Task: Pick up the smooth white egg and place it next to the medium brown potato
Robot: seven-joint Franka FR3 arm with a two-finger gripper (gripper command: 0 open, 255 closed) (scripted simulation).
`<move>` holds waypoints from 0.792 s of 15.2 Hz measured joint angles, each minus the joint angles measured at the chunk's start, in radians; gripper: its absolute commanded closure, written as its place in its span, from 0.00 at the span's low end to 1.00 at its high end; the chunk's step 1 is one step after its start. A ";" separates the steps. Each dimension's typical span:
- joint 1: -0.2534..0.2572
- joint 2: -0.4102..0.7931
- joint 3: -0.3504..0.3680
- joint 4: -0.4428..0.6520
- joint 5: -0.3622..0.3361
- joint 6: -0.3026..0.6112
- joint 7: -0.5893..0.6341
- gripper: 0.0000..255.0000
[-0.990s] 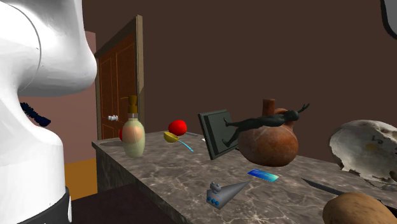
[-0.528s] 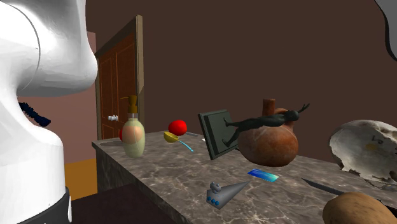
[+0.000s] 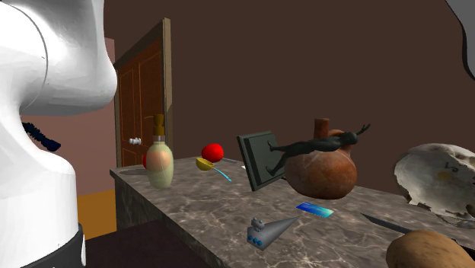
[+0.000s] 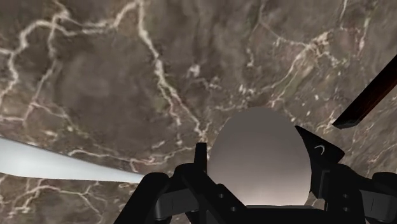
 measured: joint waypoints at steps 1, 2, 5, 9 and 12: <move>0.000 0.000 0.000 0.000 0.000 0.000 0.000 0.00; 0.000 0.000 0.000 0.000 0.000 0.000 0.000 0.00; 0.000 0.000 0.000 0.000 0.000 0.000 0.000 0.00; 0.000 -0.039 -0.013 -0.017 -0.017 -0.024 0.012 0.00; 0.000 -0.107 -0.034 -0.048 -0.045 -0.062 0.031 0.00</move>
